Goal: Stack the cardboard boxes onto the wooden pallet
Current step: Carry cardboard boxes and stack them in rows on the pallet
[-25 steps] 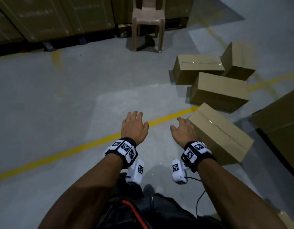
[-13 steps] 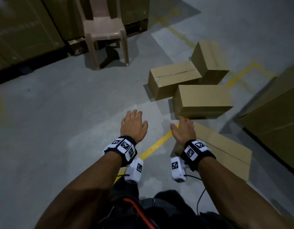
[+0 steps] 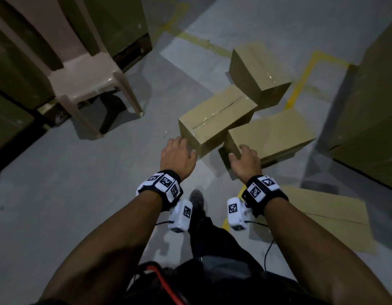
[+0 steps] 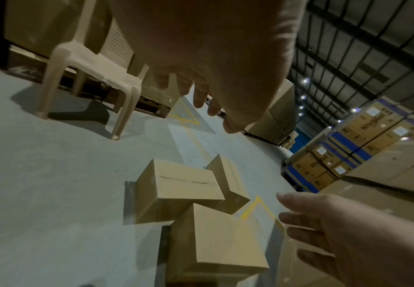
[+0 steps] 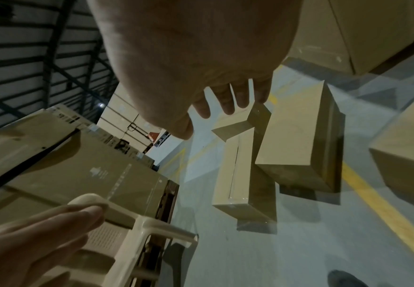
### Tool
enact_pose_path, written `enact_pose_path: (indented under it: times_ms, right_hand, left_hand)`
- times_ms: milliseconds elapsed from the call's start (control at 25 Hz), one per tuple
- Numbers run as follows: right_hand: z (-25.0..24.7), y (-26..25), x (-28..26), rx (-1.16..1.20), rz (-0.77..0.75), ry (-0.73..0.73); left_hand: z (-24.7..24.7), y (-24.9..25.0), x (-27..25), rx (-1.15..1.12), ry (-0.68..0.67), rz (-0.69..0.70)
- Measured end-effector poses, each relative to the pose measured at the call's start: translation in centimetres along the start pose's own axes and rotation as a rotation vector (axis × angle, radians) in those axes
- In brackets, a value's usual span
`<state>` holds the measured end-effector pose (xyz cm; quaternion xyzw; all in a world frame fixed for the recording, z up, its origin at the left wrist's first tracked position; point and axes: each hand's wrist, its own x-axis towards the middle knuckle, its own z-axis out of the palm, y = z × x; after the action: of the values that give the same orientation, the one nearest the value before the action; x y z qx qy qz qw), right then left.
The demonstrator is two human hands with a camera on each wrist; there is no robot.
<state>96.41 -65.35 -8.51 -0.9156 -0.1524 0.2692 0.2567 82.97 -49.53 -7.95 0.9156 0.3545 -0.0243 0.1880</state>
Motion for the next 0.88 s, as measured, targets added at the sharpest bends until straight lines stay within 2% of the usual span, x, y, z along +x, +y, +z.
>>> enact_pose_path:
  times_ms: [240,480,680,760,880]
  right_hand:
    - [-1.2,-8.6,13.4,0.13,0.111,0.039]
    - [-3.2,-13.1,22.9,0.193,0.23,0.092]
    - [-1.7,-15.6,31.0,0.281,0.383,0.154]
    - [-0.7,-16.7,34.3,0.325,0.477,0.192]
    - [0.1,-18.1,37.2,0.385,0.588,0.232]
  left_hand:
    - [-4.2,0.8,18.1,0.015,-0.035,0.102]
    - [-6.3,2.1,30.8,-0.019,-0.061,0.202]
    - [-5.4,1.7,42.9,-0.026,-0.166,0.326]
    - [-4.7,1.2,48.3,-0.015,-0.25,0.38]
    - [-3.4,0.3,54.5,-0.013,-0.376,0.391]
